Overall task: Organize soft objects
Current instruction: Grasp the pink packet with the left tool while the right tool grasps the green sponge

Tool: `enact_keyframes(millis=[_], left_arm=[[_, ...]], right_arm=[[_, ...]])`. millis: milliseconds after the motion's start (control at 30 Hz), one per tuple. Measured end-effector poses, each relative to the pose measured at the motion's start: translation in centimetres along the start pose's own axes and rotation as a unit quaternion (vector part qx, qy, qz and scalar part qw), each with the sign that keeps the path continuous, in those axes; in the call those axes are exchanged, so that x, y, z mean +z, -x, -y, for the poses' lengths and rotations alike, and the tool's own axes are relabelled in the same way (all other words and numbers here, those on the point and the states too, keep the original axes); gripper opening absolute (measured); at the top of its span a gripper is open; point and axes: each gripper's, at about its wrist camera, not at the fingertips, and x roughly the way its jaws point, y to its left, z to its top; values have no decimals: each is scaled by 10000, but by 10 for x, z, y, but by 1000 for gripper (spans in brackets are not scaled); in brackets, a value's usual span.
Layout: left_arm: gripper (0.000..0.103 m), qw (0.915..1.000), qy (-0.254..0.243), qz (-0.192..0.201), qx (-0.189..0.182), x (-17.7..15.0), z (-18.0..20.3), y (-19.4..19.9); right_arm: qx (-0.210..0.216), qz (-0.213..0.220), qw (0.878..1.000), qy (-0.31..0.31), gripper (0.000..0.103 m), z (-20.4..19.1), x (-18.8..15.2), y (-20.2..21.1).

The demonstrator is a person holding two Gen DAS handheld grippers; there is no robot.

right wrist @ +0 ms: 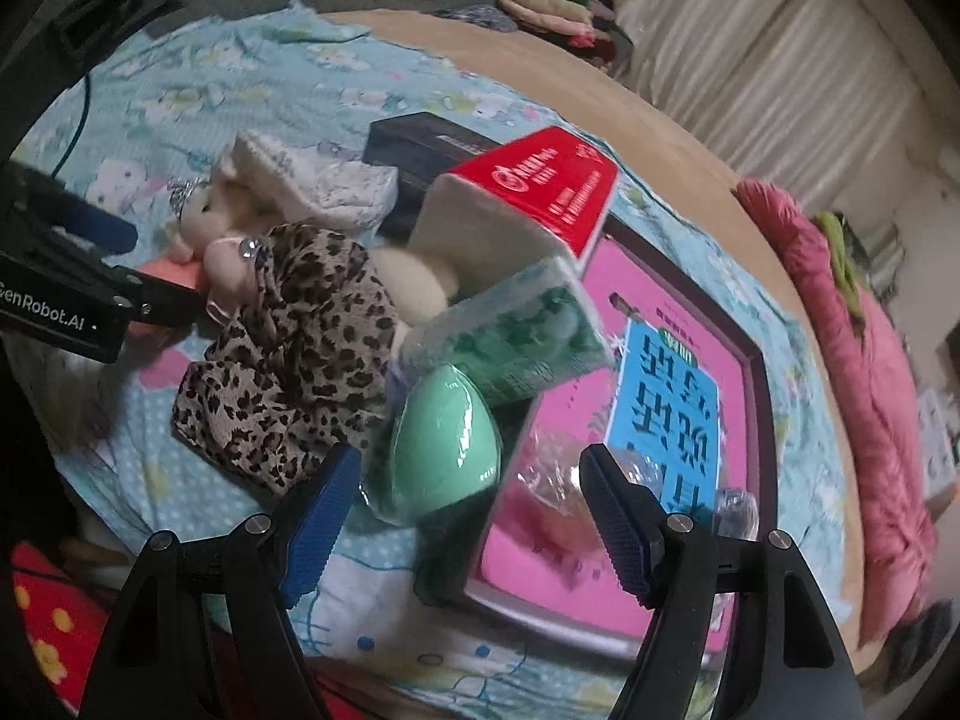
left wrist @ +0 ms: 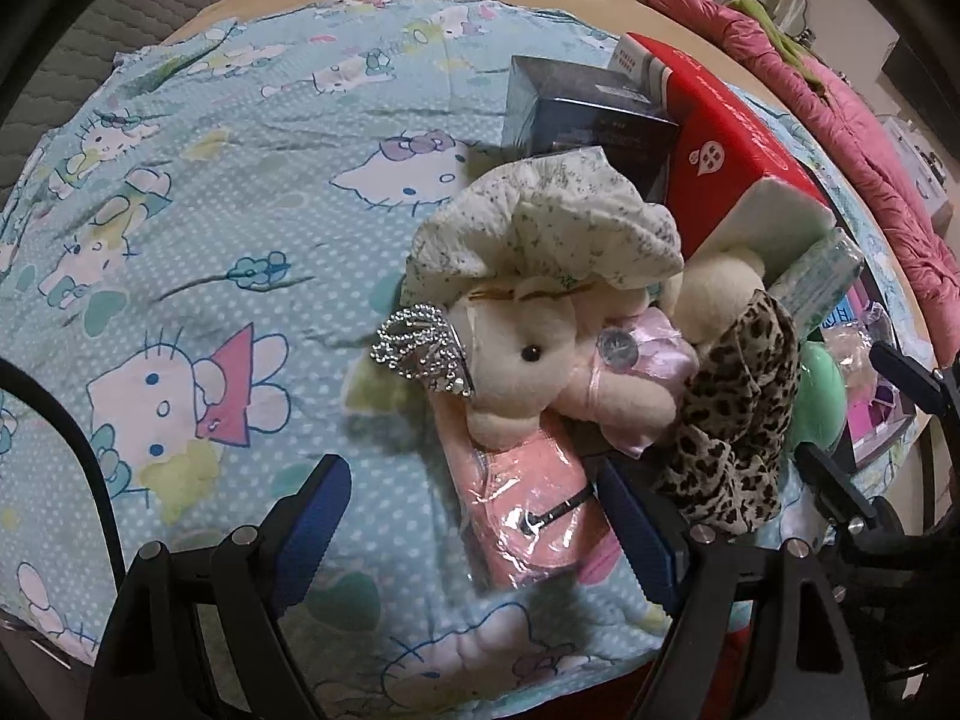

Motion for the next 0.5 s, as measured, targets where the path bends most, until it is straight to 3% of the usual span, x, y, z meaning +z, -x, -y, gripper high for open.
enact_keyframes(millis=[67, 200, 267, 467, 500], left_arm=[[84, 10000, 26, 4, -27, 1, -1, -2], [82, 9999, 117, 27, -63, 3, -4, -5], [77, 9998, 140, 36, -97, 4, -6, -7], [34, 9996, 214, 47, -205, 7, -11, -10], [31, 9994, 225, 41, -252, 8, -13, -11]], right_arm=[[-77, 16, 9999, 150, 72, -4, 2, -4], [50, -44, 9997, 254, 41, -7, 4, -14], [28, -20, 9997, 253, 40, -7, 3, -15], [502, 139, 9973, -518, 38, 15, 0, -5], [651, 179, 9952, -712, 38, 21, -2, -2]])
